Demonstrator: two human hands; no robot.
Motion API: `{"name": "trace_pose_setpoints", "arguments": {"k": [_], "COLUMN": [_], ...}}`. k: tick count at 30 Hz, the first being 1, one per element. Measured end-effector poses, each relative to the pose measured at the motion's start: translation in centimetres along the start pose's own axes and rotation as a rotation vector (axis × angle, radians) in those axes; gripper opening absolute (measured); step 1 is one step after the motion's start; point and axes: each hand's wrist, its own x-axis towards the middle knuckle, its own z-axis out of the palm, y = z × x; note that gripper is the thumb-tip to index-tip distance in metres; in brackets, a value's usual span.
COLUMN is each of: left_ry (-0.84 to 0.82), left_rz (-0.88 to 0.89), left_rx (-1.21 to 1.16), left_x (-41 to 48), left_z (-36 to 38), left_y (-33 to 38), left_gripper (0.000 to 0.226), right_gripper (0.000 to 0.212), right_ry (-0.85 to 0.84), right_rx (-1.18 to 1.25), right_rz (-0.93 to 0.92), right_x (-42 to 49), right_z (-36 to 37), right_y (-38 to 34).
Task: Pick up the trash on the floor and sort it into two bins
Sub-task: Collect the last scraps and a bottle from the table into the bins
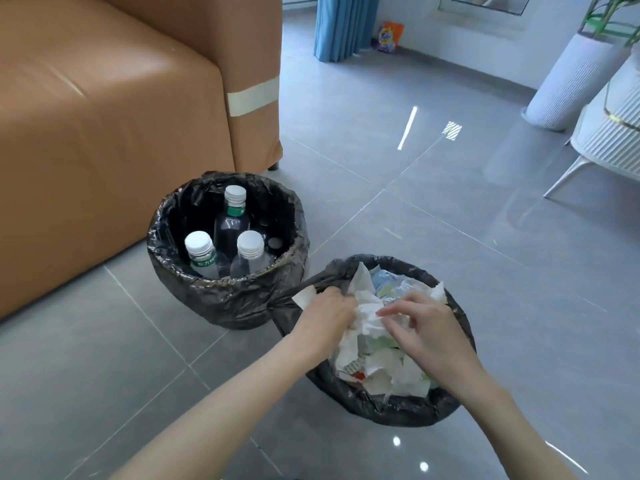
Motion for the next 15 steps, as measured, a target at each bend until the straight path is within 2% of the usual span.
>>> {"name": "trace_pose_setpoints", "arguments": {"k": [2,4,7,9,12,15], "left_ry": [0.053,0.121,0.115,0.115,0.227,0.178], "left_rz": [0.079,0.067,0.049,0.027,-0.015,-0.033], "left_rx": [0.153,0.193,0.034,-0.083,-0.129,-0.158], "left_x": [-0.2,-0.2,-0.4,-0.3,-0.3,-0.1], "left_z": [1.1,1.4,1.1,0.5,-1.5,-4.1], "left_y": [-0.3,-0.8,-1.1,-1.1,-1.4,-2.2], "left_gripper": [0.039,0.044,0.041,0.047,0.058,0.056], "right_gripper": [0.013,0.017,0.016,0.015,0.012,0.013], "right_ry": [-0.078,-0.125,-0.193,-0.209,-0.219,-0.261], "right_rx": [-0.012,-0.049,-0.119,-0.148,-0.143,-0.158], "right_rz": [0.008,0.024,0.048,0.085,0.170,0.203], "right_x": [0.3,0.9,1.8,2.5,3.0,3.1], "right_z": [0.7,1.6,2.8,3.4,4.4,5.3], "right_y": [0.1,0.2,0.3,0.1,0.5,0.9]}}
